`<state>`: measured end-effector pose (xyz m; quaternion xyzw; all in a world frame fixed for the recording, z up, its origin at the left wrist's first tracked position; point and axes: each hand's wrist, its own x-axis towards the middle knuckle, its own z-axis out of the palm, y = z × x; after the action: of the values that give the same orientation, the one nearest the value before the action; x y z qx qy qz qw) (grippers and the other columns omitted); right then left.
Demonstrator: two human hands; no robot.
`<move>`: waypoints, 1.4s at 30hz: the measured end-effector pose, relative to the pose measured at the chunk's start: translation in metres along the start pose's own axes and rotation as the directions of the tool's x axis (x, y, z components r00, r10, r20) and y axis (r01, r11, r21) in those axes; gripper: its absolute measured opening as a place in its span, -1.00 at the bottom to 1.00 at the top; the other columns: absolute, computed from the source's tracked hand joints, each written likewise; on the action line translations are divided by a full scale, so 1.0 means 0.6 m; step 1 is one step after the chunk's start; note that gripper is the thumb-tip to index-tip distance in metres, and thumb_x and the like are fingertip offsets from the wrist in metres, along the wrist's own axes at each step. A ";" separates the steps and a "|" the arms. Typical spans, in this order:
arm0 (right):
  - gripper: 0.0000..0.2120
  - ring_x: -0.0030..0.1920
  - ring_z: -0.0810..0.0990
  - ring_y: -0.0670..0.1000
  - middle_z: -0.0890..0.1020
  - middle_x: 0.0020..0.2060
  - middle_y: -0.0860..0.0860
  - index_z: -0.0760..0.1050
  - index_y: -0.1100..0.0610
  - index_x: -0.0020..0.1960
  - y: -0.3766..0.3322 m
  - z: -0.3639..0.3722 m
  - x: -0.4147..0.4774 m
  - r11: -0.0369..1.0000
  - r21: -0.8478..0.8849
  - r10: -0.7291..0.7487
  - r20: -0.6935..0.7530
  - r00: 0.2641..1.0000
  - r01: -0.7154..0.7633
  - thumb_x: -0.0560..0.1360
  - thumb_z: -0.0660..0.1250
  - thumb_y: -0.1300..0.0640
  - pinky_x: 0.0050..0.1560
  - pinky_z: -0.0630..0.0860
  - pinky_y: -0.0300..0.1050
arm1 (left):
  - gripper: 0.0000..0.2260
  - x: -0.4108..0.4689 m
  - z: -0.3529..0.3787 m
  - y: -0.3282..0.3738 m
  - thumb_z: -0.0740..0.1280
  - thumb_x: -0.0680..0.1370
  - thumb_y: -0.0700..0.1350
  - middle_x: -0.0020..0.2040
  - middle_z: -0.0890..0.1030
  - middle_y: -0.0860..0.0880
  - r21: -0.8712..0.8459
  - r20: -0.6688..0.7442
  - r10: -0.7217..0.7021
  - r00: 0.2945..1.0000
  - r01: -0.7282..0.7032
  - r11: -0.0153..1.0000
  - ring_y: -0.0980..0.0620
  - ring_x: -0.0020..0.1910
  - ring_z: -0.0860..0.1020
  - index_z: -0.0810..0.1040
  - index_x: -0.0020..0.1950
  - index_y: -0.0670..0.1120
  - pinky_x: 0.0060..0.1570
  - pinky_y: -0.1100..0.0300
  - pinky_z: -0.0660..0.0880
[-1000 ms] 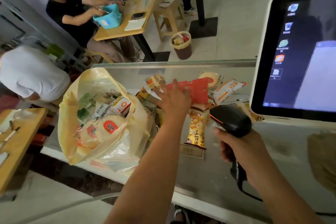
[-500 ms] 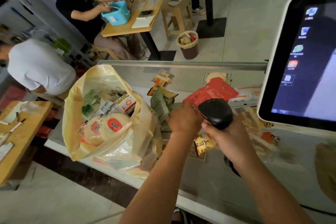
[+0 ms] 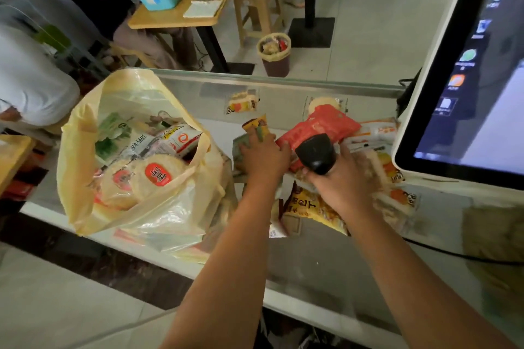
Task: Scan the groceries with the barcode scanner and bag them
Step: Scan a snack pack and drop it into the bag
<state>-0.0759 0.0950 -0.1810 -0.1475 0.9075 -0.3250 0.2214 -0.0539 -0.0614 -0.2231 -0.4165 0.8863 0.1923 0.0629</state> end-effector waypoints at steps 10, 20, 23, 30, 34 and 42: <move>-0.40 0.05 0.59 0.08 0.62 -0.02 -0.07 0.48 -0.12 0.18 0.057 -0.001 -0.087 0.976 0.212 -0.016 -0.106 0.994 0.039 0.24 0.37 -0.39 0.06 0.54 0.12 | -0.57 -0.134 -0.031 -0.039 0.14 0.62 -0.20 0.56 0.25 -0.12 -0.401 0.043 0.400 0.915 -0.351 0.846 -0.12 0.56 0.16 0.37 0.50 -0.06 0.52 -0.12 0.18; -0.77 -0.19 0.48 -0.22 0.56 -0.21 -0.21 0.51 -0.10 0.03 0.074 0.004 -0.201 0.918 0.396 0.050 -0.042 0.998 -0.029 0.42 0.48 -0.03 -0.24 0.37 -0.24 | -0.18 -0.323 -0.018 -0.133 0.37 0.50 -0.16 0.48 0.21 -0.16 0.504 0.340 0.300 0.891 -0.442 0.742 -0.19 0.46 0.29 -0.08 0.60 0.00 0.46 -0.13 0.24; -0.75 -0.19 0.50 -0.22 0.57 -0.21 -0.16 0.50 -0.07 0.03 0.084 0.017 -0.255 0.890 0.449 0.128 -0.089 0.988 -0.074 0.41 0.49 -0.04 -0.27 0.37 -0.26 | -0.40 -0.317 -0.027 -0.134 0.38 0.54 -0.02 0.38 0.37 -0.09 0.472 0.287 0.352 0.891 -0.451 0.757 -0.13 0.37 0.41 0.19 0.51 -0.01 0.35 -0.08 0.34; -0.75 -0.15 0.59 -0.11 0.61 -0.21 -0.09 0.49 -0.14 -0.08 0.017 0.046 -0.347 0.766 0.643 0.211 -0.265 0.941 0.010 0.38 0.53 0.07 -0.23 0.44 -0.19 | -0.64 -0.299 -0.082 -0.085 0.40 0.48 0.15 0.07 0.51 -0.05 -0.071 0.175 0.458 0.872 -0.453 0.889 -0.07 0.04 0.56 0.48 0.13 -0.04 0.07 -0.04 0.55; -0.74 -0.22 0.61 0.03 0.64 -0.29 0.01 0.55 -0.04 -0.06 -0.040 0.066 -0.406 0.630 0.775 0.313 -0.315 0.896 0.053 0.33 0.56 0.08 -0.22 0.49 -0.16 | -0.76 -0.283 -0.120 -0.060 0.46 0.47 0.09 -0.09 0.60 0.09 -0.579 0.192 0.430 0.882 -0.253 0.775 0.01 -0.06 0.58 0.51 0.03 0.05 -0.12 0.14 0.48; -0.66 -0.09 0.62 0.02 0.65 -0.16 0.02 0.55 0.03 0.09 -0.124 0.071 -0.425 0.606 0.759 0.391 -0.544 0.743 0.237 0.35 0.54 0.10 -0.18 0.46 -0.18 | -0.48 -0.295 -0.180 -0.062 0.33 0.54 0.21 0.20 0.66 -0.16 -0.872 0.455 0.650 0.609 0.451 0.187 -0.13 0.17 0.64 0.52 0.36 -0.10 -0.04 0.02 0.61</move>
<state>0.1733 0.1221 -0.0841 0.1343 0.6889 -0.7098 -0.0602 0.0939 0.0012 -0.0862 -0.1517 0.4470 0.8692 0.1472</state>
